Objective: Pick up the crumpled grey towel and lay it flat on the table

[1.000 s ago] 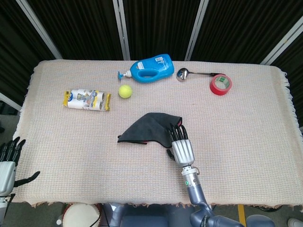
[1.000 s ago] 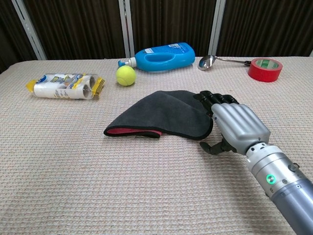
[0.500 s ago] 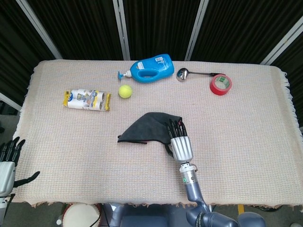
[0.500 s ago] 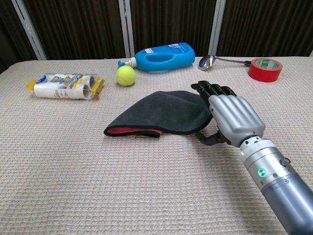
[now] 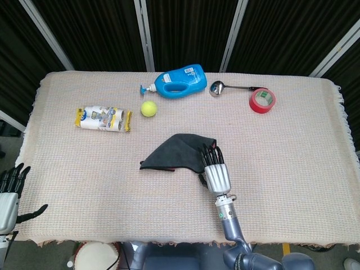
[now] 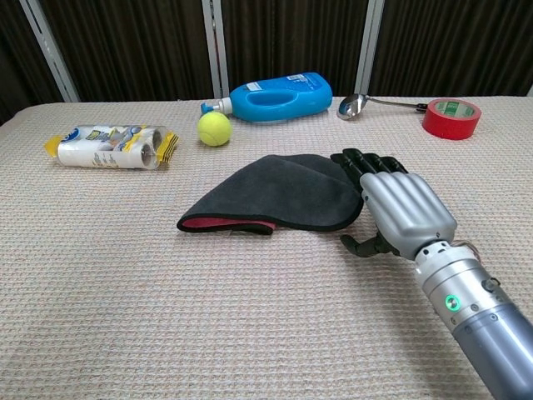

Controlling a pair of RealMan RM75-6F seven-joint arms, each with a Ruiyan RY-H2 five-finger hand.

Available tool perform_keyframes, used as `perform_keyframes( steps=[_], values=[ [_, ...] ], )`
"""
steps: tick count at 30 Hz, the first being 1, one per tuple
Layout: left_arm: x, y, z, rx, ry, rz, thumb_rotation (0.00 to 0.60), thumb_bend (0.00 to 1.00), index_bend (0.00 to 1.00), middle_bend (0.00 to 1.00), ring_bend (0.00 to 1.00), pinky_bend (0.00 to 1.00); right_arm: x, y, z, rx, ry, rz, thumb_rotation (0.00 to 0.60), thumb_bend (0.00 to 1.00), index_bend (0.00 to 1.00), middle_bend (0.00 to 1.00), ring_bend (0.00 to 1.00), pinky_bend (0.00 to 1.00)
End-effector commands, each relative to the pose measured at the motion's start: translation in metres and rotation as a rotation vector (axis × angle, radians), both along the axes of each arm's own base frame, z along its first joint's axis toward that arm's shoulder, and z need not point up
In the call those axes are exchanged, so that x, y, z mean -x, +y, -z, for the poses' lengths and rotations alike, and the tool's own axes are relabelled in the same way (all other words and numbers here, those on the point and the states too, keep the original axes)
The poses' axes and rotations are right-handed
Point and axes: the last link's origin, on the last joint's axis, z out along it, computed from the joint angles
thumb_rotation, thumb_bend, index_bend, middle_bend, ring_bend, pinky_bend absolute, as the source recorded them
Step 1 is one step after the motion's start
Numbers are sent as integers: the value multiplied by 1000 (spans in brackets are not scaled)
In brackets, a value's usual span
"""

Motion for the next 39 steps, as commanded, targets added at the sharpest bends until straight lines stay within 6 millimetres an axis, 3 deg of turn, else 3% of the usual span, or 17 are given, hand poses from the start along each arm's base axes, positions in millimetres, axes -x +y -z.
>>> perform_keyframes(
  steps=[1, 16, 23, 35, 39],
  values=[
    [0, 0, 0, 1, 0, 0, 600, 74, 0, 0, 0, 0, -1, 0, 2, -3, 4, 0, 600, 325, 0, 30, 11, 70],
    [-1, 0, 1, -2, 4, -1, 600, 75, 0, 0, 0, 0, -18, -11, -4, 57, -35, -24, 600, 325, 25, 30, 14, 105],
    [-2, -1, 1, -3, 0, 0, 600, 74, 0, 0, 0, 0, -23, -20, -16, 101, -46, -37, 600, 326, 200, 51, 42, 137],
    [-4, -1, 2, 3, -6, 5, 600, 75, 0, 0, 0, 0, -7, -24, -15, 92, 31, -19, 600, 326, 206, 56, 44, 138],
    [-5, -1, 2, 1, -8, 5, 600, 75, 0, 0, 0, 0, -5, -23, -13, 82, 22, -9, 600, 326, 334, 121, 68, 142]
  ],
)
